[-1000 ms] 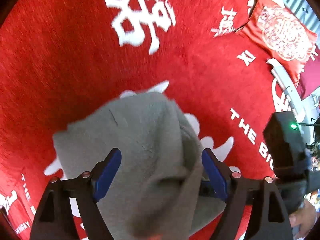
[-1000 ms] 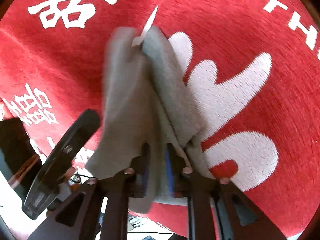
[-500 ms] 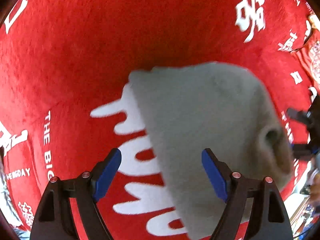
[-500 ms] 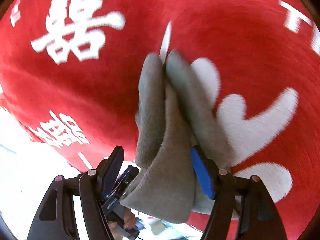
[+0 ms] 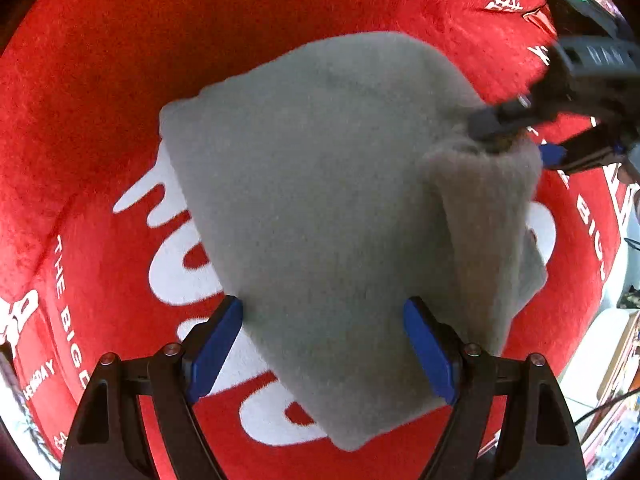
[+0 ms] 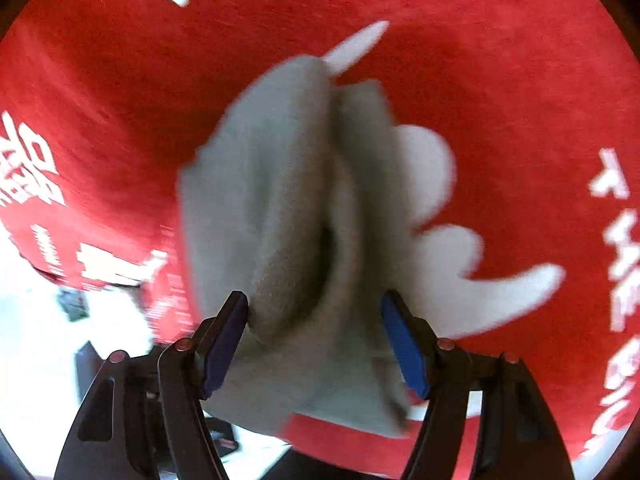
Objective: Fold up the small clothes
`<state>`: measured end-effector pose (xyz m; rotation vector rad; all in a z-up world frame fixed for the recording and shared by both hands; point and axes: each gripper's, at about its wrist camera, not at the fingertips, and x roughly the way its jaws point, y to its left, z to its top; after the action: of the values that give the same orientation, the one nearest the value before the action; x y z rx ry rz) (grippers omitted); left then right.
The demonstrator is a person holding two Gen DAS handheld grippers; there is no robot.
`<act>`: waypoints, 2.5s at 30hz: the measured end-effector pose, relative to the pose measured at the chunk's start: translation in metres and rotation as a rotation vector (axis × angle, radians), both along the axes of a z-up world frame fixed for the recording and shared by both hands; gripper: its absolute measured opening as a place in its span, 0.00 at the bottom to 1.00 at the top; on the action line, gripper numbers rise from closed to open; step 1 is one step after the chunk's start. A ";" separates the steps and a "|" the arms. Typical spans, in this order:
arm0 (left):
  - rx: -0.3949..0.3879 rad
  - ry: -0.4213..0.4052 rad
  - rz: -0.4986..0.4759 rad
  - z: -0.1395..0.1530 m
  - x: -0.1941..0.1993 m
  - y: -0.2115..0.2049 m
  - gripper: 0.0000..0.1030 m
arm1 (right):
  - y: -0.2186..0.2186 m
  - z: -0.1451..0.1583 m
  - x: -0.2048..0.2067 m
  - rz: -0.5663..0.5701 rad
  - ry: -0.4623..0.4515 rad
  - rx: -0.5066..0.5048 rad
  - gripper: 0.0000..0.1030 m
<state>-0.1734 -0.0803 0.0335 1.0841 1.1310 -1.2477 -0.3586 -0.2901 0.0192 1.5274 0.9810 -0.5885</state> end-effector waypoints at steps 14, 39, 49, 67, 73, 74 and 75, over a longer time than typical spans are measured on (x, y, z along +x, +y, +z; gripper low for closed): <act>0.055 0.145 0.366 -0.001 0.082 0.028 0.81 | 0.074 0.019 -0.087 -0.343 -0.285 0.056 0.70; 0.086 0.132 0.307 -0.018 0.072 0.028 0.81 | 0.158 -0.038 -0.008 -0.261 -0.176 0.185 0.37; 0.044 0.104 0.363 0.001 0.081 0.035 0.81 | 0.088 0.071 -0.073 -0.198 -0.016 -0.203 0.53; 0.053 0.083 0.375 -0.011 0.072 0.019 0.81 | 0.120 -0.015 -0.059 -0.150 0.149 -0.032 0.04; 0.011 0.050 0.386 0.000 0.076 0.006 0.81 | 0.077 0.023 -0.053 -0.188 0.026 -0.171 0.32; 0.004 0.049 0.396 0.001 0.078 0.003 0.81 | 0.065 0.023 -0.043 -0.174 0.002 -0.184 0.59; -0.001 0.047 0.404 0.001 0.080 -0.001 0.81 | 0.056 0.021 -0.031 -0.157 -0.024 -0.184 0.66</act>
<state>-0.0937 -0.0813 0.0348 0.7782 1.3085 -0.9572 -0.3896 -0.2341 0.0402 1.4509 0.7706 -0.7487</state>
